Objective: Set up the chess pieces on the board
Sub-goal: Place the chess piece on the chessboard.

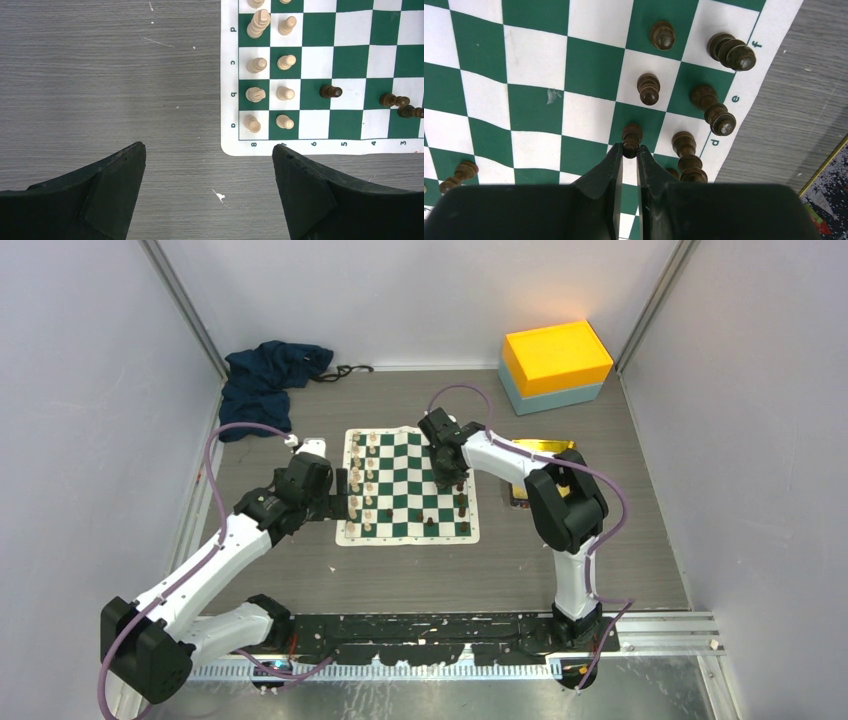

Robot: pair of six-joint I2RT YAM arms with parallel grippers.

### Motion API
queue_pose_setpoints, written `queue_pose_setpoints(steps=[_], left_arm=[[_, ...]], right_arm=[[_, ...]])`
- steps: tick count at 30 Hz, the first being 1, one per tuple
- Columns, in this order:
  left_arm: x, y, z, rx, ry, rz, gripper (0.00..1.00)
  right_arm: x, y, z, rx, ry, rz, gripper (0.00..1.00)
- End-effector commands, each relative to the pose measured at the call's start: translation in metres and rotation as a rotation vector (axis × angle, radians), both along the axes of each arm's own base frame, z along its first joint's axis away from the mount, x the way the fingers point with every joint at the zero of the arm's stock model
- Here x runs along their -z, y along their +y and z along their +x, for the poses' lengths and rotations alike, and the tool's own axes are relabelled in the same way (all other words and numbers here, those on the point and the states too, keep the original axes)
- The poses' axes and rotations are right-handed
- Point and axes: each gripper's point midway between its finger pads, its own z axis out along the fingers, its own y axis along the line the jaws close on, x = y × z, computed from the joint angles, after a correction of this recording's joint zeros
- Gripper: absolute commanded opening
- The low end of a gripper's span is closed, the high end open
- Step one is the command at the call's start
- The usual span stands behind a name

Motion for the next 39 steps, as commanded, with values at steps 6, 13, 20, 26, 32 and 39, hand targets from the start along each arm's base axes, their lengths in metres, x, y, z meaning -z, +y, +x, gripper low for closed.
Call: queue_pose_setpoints(steps=[6,13,20,26,32,39], left_arm=[[-0.0148,-0.0029,0.0096,-0.009,-0.042,-0.022,0.98],[-0.0135,-0.0031,0.0095,-0.008,-0.038,-0.021,0.98],[-0.0133,-0.0036,0.0098,-0.007,-0.038,-0.022,0.98],[-0.0126,-0.0036,0.0095,-0.007,-0.036,-0.022,0.98],[-0.0129,-0.0041,0.0097,-0.006,-0.037,-0.025,0.98],[-0.0124,-0.0044,0.0094,-0.005,-0.036,-0.026,0.98]], right_arm=[[-0.0002,0.0012,0.0066,0.019,-0.014,0.025,0.02],[0.0019,0.0005,0.0061,0.02,-0.008,0.02,0.05],[0.0036,0.0,0.005,0.019,0.002,0.017,0.07],[0.0039,0.0003,0.004,0.015,0.008,0.015,0.19],[0.0022,0.0012,0.0055,0.014,0.004,0.019,0.3],[-0.0026,0.002,0.0073,0.005,-0.007,0.022,0.37]])
